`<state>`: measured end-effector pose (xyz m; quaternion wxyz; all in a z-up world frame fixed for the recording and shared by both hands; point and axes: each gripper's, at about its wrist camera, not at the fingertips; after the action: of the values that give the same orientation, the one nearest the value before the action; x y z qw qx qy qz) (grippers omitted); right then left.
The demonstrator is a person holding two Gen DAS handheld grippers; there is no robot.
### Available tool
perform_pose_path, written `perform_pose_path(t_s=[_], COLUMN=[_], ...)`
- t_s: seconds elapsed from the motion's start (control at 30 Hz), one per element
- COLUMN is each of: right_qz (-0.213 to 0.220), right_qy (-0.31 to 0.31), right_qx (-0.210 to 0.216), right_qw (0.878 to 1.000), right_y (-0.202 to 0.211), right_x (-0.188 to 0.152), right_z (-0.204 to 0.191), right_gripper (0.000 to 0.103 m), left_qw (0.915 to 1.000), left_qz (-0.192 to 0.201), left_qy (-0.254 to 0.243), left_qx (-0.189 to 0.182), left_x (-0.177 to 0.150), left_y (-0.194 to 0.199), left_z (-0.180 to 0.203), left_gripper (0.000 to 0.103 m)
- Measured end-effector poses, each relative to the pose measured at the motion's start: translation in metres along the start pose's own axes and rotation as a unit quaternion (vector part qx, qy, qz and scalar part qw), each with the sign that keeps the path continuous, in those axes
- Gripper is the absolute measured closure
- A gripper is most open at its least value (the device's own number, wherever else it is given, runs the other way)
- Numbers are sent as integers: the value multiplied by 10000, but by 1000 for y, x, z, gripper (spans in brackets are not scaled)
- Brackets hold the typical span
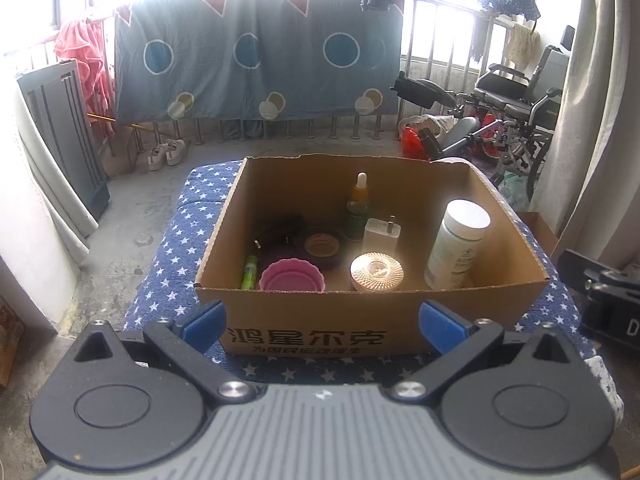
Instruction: Organize rigid objects
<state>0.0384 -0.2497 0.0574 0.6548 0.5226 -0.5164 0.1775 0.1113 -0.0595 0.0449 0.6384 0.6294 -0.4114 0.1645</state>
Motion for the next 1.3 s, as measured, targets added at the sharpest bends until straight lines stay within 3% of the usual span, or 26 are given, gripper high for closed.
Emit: perform_pose_path(t_s=[0.17, 0.27, 0.4, 0.7, 0.83, 1.3], right_qz=[-43, -142, -263, -943, -1060, -1268], right_qy=[-255, -248, -91, -553, -340, -346], right_qx=[115, 240, 391, 862, 980, 971], right_qw=[9996, 9993, 9988, 9903, 9889, 9866], right_y=[-11, -20, -31, -68, -72, -83], right_x=[7, 9, 5, -3, -3, -2], right_z=[5, 6, 9, 32, 22, 12], right_gripper=[1, 1, 1, 1, 1, 1], left_qw=[10000, 9999, 9994, 9989, 9987, 9990], left_qz=[7, 1, 47, -177, -208, -242], left_qy=[-31, -106, -328, -422, -448, -365], left_qx=[19, -98, 10, -140, -118, -28], left_x=[4, 7, 12, 20, 21, 21], left_y=[-7, -10, -13, -27, -30, -30], left_z=[-2, -4, 1, 5, 7, 1], left_gripper=[0, 0, 0, 0, 0, 0])
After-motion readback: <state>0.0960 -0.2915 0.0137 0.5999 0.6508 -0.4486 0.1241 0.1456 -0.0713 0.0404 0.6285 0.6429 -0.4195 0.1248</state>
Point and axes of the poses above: each gripper's, at about its wrist camera, not at the fingertips, and y roughly against the way its jaws point, z to its right, x to its top, and after that the axes turned 11 degrees about -y, right-handed
